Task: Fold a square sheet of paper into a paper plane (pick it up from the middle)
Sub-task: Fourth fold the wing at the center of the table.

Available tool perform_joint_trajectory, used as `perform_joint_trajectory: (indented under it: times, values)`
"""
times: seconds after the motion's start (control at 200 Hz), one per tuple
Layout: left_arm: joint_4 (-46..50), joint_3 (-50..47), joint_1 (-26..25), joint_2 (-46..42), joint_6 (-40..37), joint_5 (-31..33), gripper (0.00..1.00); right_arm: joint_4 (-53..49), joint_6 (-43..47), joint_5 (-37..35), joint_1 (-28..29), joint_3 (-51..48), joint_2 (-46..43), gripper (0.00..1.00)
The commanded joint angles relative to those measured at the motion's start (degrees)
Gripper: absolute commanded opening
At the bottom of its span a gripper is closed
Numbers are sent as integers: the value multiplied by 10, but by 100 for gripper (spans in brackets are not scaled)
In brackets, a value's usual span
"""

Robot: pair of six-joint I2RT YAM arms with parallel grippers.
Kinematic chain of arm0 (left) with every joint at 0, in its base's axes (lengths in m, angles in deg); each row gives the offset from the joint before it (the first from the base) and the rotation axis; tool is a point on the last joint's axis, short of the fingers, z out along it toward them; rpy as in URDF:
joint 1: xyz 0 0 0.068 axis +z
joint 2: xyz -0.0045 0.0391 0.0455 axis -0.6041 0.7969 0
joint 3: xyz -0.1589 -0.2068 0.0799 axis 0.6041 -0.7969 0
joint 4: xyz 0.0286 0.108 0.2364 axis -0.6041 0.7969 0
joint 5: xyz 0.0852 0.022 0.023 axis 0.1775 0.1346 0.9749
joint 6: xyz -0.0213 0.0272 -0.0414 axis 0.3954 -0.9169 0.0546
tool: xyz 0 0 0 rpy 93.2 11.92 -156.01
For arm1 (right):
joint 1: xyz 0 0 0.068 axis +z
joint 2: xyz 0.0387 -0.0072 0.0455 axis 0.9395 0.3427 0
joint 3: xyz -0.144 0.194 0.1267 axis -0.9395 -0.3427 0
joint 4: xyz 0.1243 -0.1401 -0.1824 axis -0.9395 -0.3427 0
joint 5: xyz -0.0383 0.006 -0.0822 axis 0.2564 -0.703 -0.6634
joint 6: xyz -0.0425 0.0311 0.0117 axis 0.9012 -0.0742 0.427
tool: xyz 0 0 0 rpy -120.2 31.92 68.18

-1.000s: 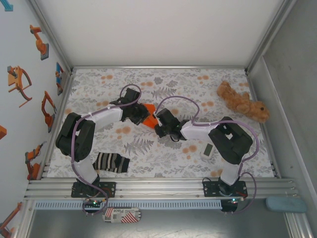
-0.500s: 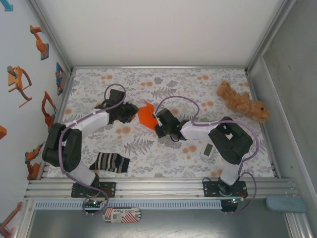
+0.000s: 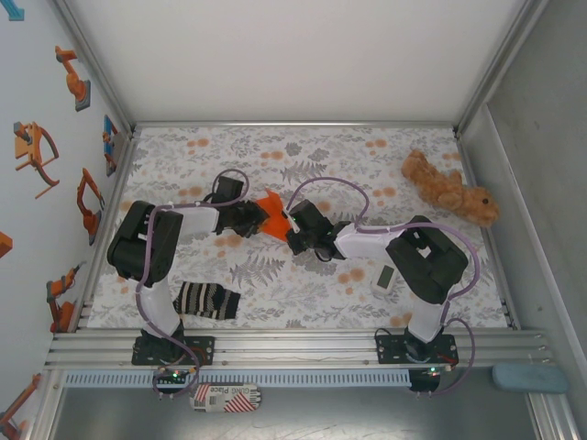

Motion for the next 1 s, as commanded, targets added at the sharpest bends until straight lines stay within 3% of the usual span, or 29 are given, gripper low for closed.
perform_joint_trajectory:
  times: [0.0, 0.386, 0.997]
  values:
    - [6, 11, -3, 4, 7, -8, 18, 13, 8, -2, 4, 3, 2, 14]
    - [35, 14, -5, 10, -2, -5, 17, 17, 11, 15, 4, 11, 14, 16]
    - [83, 36, -5, -17, -38, 8, 18, -14, 20, 63, 3, 30, 25, 3]
